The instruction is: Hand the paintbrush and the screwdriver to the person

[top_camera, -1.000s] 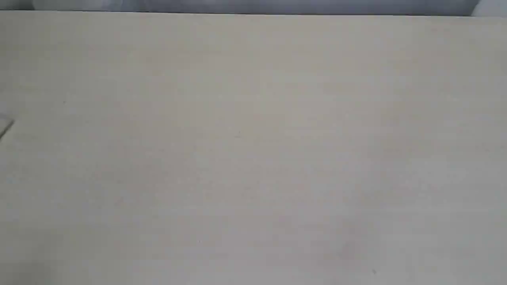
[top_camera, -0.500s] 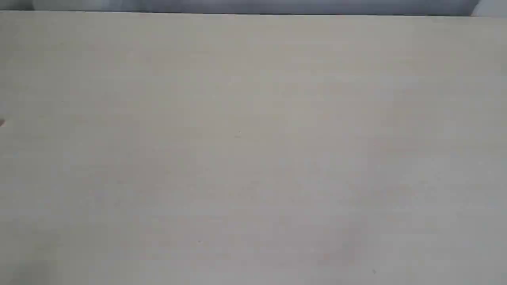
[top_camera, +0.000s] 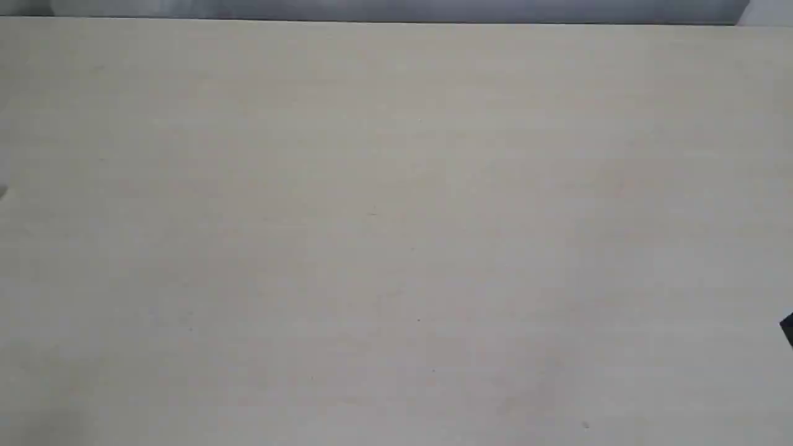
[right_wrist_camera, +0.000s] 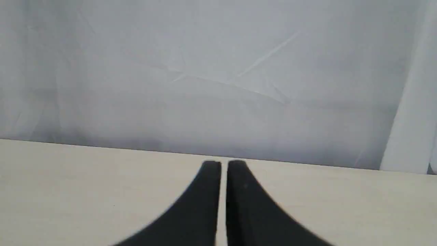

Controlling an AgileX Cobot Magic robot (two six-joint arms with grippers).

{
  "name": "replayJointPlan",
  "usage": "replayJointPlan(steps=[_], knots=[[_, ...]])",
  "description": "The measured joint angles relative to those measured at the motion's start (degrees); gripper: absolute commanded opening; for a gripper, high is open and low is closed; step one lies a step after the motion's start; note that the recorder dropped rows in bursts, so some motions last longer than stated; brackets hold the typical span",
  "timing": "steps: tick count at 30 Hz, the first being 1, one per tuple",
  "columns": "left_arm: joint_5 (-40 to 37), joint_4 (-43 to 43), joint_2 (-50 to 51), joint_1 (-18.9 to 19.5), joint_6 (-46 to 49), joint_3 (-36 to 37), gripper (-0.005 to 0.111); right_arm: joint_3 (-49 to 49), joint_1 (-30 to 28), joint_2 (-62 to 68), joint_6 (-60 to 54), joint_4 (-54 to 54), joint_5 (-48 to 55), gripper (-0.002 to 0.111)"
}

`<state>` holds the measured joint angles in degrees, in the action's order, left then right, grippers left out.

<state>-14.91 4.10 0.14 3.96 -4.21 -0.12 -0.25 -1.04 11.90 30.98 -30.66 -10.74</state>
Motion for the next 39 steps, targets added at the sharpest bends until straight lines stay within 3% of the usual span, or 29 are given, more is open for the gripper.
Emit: replayJointPlan(steps=[9,17,39], knots=[[0.0,0.0,0.0,0.0,0.0,0.0,0.0,0.0,0.0,0.0,-1.6,1.1,0.5,0.005],[0.0,0.0,0.0,0.0,0.0,0.0,0.0,0.0,0.0,0.0,-22.9,21.8,2.0,0.005],[0.0,0.0,0.0,0.0,0.0,0.0,0.0,0.0,0.0,0.0,-30.0,28.7,2.7,0.005]])
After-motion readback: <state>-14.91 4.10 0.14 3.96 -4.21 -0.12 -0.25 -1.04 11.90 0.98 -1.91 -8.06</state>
